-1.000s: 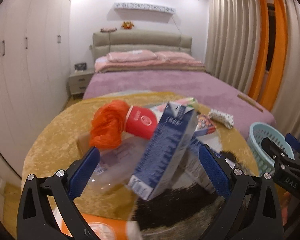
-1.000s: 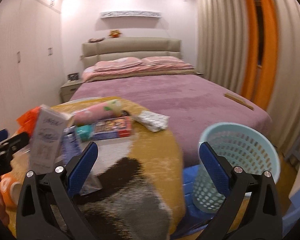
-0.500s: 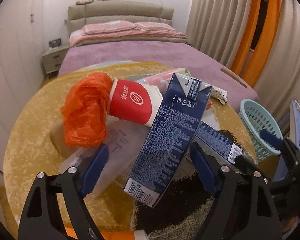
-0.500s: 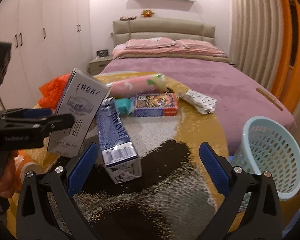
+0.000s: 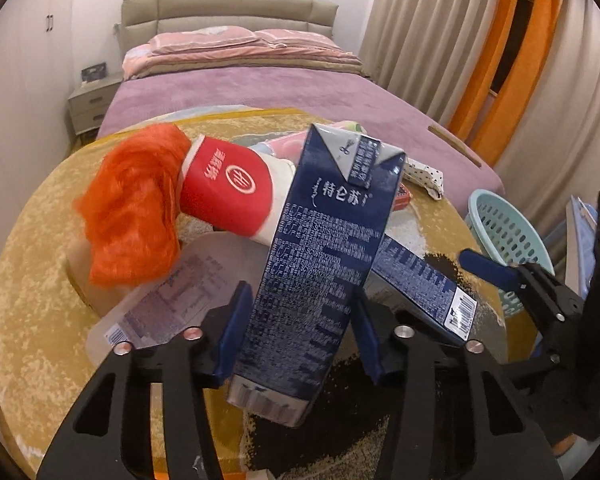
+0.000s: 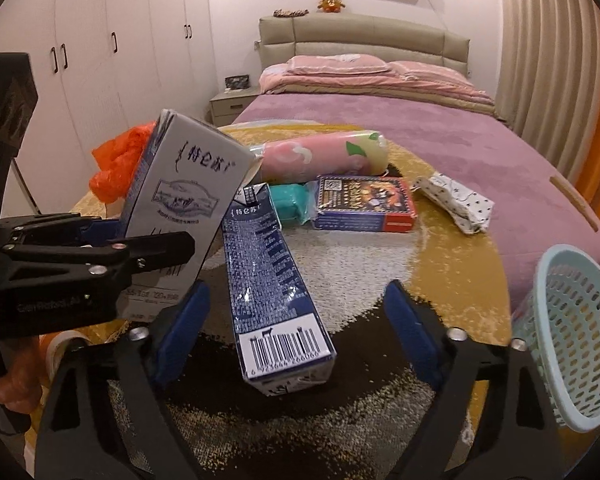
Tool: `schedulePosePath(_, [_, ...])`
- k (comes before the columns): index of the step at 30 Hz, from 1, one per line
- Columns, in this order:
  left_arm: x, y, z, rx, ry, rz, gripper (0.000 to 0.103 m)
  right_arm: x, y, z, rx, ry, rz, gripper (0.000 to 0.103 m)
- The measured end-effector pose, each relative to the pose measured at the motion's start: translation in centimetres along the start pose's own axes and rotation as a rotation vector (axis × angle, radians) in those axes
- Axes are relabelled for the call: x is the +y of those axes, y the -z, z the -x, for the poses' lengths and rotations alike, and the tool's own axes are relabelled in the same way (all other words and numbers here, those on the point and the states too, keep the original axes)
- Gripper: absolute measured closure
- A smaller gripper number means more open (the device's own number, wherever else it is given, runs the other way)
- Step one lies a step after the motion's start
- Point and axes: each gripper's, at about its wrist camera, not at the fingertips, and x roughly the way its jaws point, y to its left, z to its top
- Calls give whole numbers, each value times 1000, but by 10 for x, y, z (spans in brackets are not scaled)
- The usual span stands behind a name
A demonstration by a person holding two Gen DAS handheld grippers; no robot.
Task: Collect trash
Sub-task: 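Grasp the blue milk carton with the left tool while the right tool grasps another carton, then carry both cartons to the light-blue basket and open both tools over it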
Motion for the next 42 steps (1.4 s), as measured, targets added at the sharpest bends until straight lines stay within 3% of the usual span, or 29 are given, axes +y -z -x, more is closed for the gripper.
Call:
schedulePosePath(1, [-1, 0, 1, -2, 4, 3, 63, 0, 0, -2, 9, -12, 0, 35])
schedulePosePath(3, [1, -1, 4, -10, 6, 7, 66, 0, -1, -4, 24, -42, 0, 55])
schedulePosePath(6, [3, -2, 13, -41, 2, 14, 67, 2, -1, -3, 30, -63, 4, 66])
schedulePosePath(16, [-11, -7, 50, -127, 23, 3, 67, -6, -2, 42, -49, -48, -19, 67])
schedulePosePath(21, [-28, -9, 59, -147, 48, -15, 67, -27, 0, 69, -100, 9, -66, 67])
schedulePosePath(32, [-109, -24, 38, -143, 181, -131, 67, -135, 14, 138, -202, 257, -272, 67])
schedulePosePath(38, [-166, -39, 3, -100, 291, -201, 67, -204, 35, 149, -173, 348, -411, 67])
schedulePosePath(42, [-202, -55, -29, -51, 367, -209, 67, -245, 47, 138, -100, 359, -477, 67])
